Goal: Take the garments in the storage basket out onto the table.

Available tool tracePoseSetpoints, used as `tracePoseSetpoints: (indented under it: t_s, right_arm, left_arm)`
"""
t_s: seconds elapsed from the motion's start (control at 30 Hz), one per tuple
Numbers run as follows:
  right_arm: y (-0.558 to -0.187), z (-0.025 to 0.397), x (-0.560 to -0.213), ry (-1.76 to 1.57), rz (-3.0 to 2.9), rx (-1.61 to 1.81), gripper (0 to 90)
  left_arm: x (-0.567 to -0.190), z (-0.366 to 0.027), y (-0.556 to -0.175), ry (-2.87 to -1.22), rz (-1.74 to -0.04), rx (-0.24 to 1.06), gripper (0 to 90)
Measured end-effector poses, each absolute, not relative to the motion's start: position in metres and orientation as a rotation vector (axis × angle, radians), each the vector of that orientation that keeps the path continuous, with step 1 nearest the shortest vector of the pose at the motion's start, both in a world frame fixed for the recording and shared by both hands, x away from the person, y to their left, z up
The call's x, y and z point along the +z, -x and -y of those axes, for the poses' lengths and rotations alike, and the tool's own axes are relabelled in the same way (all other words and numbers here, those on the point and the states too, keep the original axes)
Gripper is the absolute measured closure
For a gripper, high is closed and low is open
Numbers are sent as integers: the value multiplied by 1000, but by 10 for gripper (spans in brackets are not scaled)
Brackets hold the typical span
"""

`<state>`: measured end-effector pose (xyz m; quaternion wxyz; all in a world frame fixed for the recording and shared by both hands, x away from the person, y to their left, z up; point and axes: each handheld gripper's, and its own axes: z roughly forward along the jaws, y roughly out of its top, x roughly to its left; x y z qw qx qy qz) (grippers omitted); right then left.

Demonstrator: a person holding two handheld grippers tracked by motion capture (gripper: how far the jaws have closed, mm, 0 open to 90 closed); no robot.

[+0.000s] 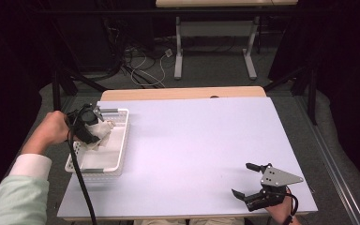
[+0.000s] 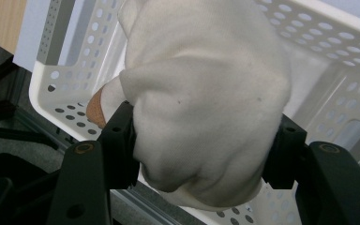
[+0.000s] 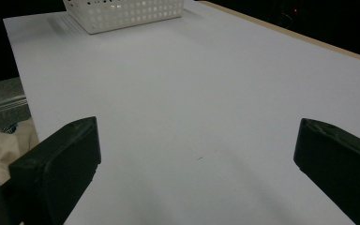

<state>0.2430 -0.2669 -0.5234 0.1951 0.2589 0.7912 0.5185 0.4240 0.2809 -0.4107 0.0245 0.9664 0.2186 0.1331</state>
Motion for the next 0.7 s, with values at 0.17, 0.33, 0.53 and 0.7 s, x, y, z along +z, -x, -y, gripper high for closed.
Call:
tracePoseSetpoints:
  t_s: [0.17,0.33,0.53,0.7]
  right_arm:
    - [-243,267,-523,-723,-2218,1455,3]
    - [-243,267,-523,-723,-2219,1457,4]
    - [-243,267,-523,-722,-2220,1458,4]
    - [-243,267,-523,-721,-2219,1457,3]
  left_arm:
    - [-405,-282,-425,-2983,-658,421,416]
    - [-401,-280,-425,-2994,-635,431,416]
    - [-395,-276,-426,-3023,-581,451,417]
    - [-390,-276,-427,-3009,-575,450,418]
